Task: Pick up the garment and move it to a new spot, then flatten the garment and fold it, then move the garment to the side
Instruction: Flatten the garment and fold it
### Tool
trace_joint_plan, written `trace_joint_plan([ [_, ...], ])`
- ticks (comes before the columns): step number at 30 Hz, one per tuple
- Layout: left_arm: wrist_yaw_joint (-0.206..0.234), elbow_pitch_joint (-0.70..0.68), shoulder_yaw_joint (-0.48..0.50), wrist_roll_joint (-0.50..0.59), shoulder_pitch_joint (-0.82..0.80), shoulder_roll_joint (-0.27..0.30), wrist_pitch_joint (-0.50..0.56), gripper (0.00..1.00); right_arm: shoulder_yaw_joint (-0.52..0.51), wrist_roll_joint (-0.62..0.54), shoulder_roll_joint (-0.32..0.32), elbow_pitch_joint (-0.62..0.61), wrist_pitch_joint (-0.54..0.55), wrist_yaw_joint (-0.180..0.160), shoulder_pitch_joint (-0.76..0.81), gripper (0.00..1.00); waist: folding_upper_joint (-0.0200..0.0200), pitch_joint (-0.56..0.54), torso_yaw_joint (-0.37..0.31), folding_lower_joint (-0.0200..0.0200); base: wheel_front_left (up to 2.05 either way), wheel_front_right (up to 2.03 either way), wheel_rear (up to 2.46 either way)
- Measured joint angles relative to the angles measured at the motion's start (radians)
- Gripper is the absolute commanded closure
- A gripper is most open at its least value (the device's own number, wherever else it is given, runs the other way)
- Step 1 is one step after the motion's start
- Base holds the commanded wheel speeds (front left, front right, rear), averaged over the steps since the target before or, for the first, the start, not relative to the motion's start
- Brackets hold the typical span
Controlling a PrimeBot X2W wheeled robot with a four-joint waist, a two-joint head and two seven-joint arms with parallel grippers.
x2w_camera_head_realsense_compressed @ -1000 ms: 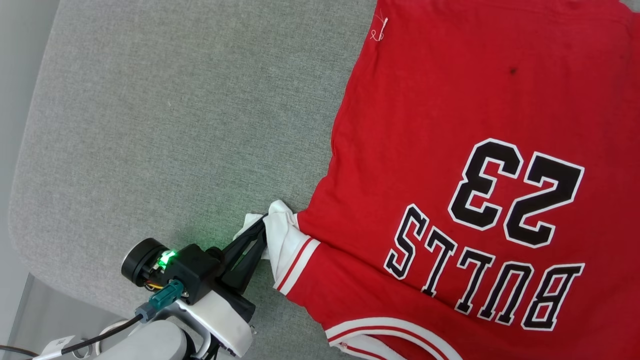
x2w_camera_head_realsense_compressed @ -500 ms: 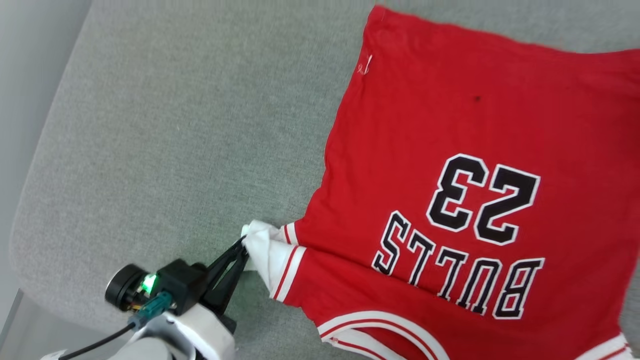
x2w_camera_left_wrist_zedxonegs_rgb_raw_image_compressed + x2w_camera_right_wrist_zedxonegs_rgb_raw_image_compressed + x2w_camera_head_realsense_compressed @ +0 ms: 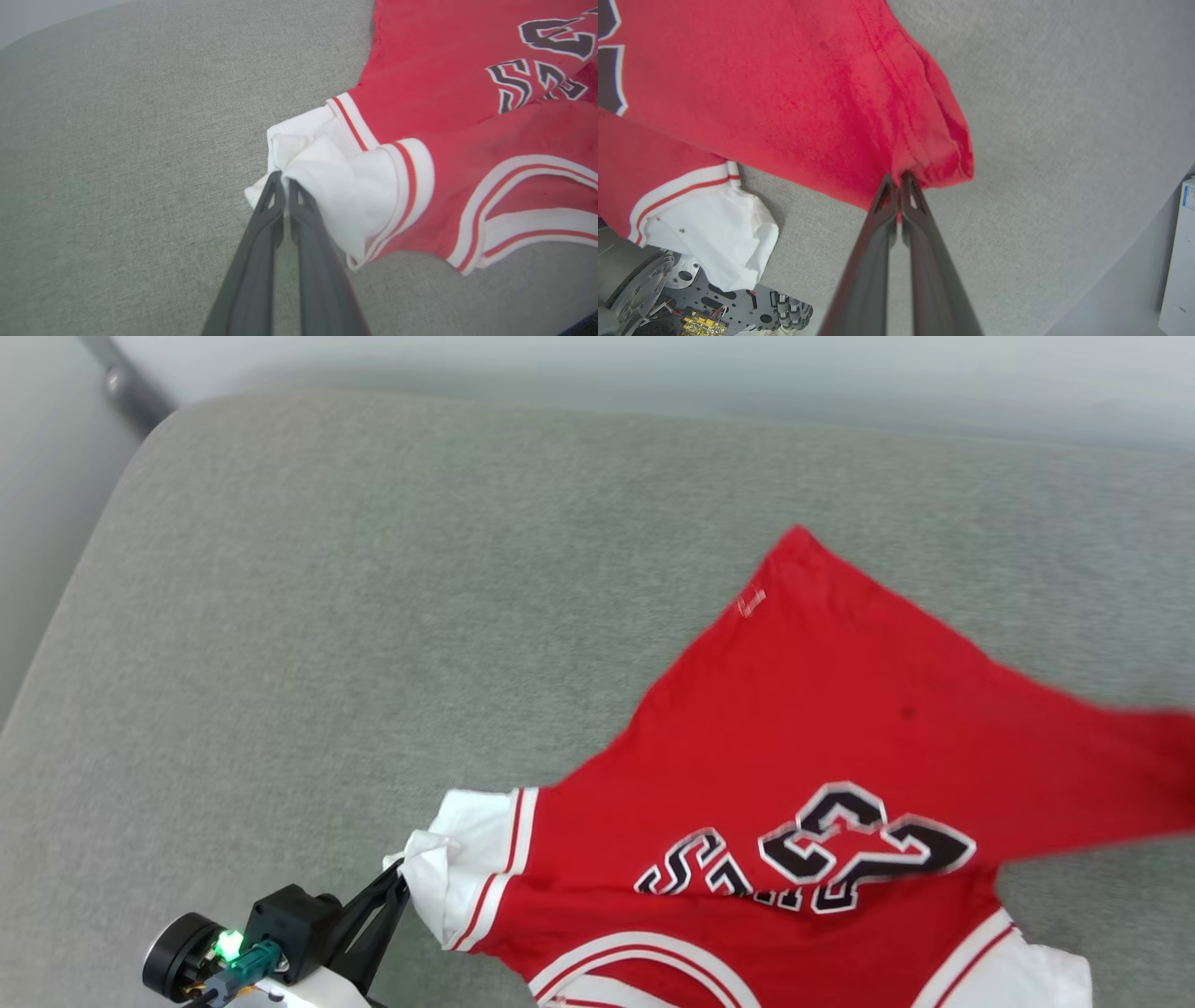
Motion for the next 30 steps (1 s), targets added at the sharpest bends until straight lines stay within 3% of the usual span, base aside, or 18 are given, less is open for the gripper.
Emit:
trace_joint_plan([
  [6, 0.008, -0.013, 0.001, -0.010, 0.021, 0.021, 0.007, 1.00, -0.091, 0.049, -0.016, -0.002, -0.108, 0.000, 0.356, 1.00, 0.0000, -0.040, -0.059, 0.0000, 0.00, 0.00, 0.00],
  [11, 0.011, -0.020, 0.002, -0.017, 0.021, 0.027, 0.009, 1.00, -0.142, 0.051, 0.056, 0.006, -0.196, 0.000, 0.596, 1.00, 0.0000, -0.046, -0.088, -0.0001, 0.00, 0.00, 0.00],
  [15, 0.010, -0.019, 0.002, -0.017, 0.021, 0.028, 0.012, 1.00, -0.152, 0.022, 0.108, 0.004, -0.232, 0.000, 0.690, 1.00, 0.0000, -0.040, -0.096, 0.0000, 0.00, 0.00, 0.00],
  [16, 0.010, -0.017, 0.002, -0.018, 0.020, 0.028, 0.013, 1.00, -0.193, 0.000, 0.148, -0.001, -0.274, 0.000, 0.700, 0.89, 0.0000, -0.039, -0.101, 0.0000, 0.00, 0.00, 0.00],
  [17, 0.010, -0.016, 0.002, -0.019, 0.020, 0.028, 0.013, 1.00, -0.207, -0.011, 0.154, -0.009, -0.285, 0.000, 0.697, 0.51, 0.0000, -0.040, -0.102, 0.0000, 0.00, 0.00, 0.00],
  [18, 0.010, -0.016, 0.002, -0.019, 0.020, 0.028, 0.013, 1.00, -0.223, -0.024, 0.158, -0.018, -0.298, 0.000, 0.694, 0.00, 0.0000, -0.042, -0.102, 0.0000, 0.00, 0.00, 0.00],
  [24, 0.011, -0.016, -0.004, -0.019, 0.020, 0.020, 0.016, 1.00, -0.330, -0.063, 0.166, -0.137, -0.355, 0.000, 0.614, 0.00, 0.0000, -0.057, -0.097, 0.0000, 0.00, 0.00, 0.00],
  [30, 0.006, -0.022, -0.008, -0.010, 0.001, 0.015, 0.017, 1.00, -0.347, -0.095, 0.126, -0.255, -0.324, 0.000, 0.436, 0.00, 0.0000, -0.038, -0.084, 0.0000, 0.00, 0.00, 0.00],
])
